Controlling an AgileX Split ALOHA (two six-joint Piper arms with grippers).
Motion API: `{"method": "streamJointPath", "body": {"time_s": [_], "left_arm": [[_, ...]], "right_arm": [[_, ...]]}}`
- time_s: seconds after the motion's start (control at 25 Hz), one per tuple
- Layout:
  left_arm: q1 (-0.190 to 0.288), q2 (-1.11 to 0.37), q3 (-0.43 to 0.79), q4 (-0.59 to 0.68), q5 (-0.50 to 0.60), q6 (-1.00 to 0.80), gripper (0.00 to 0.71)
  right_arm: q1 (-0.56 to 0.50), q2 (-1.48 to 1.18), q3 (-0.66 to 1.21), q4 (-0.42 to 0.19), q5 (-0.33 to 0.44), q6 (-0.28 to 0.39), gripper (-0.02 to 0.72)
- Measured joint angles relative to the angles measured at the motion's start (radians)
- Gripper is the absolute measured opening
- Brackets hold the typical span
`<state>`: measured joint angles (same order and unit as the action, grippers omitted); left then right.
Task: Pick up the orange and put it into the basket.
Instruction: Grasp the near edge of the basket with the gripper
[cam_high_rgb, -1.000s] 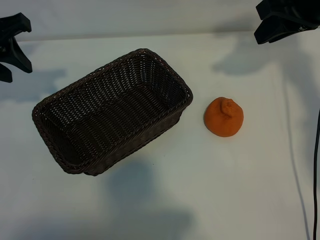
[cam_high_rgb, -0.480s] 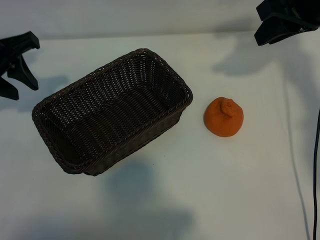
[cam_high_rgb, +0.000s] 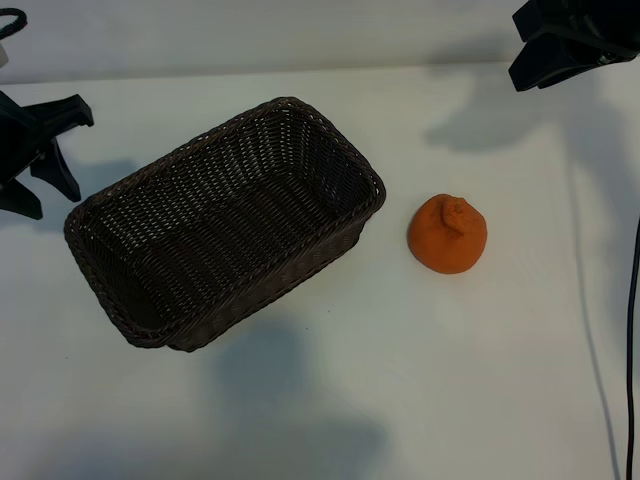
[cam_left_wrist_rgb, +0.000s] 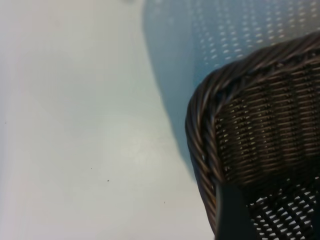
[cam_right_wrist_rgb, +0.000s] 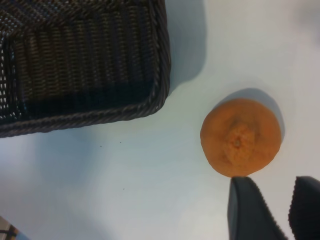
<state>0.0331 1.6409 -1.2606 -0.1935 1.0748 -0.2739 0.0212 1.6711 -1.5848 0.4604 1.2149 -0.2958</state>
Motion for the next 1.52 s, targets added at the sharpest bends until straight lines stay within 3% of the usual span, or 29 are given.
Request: {"method": "streamJointPath", "body": {"time_s": [1.52], "left_arm": [[0.000, 0.115, 0.122, -0.001, -0.116, -0.024, 0.425]], "right_arm": [[0.000, 0.000, 0.000, 0.000, 0.001, -0.001, 0.243]]}}
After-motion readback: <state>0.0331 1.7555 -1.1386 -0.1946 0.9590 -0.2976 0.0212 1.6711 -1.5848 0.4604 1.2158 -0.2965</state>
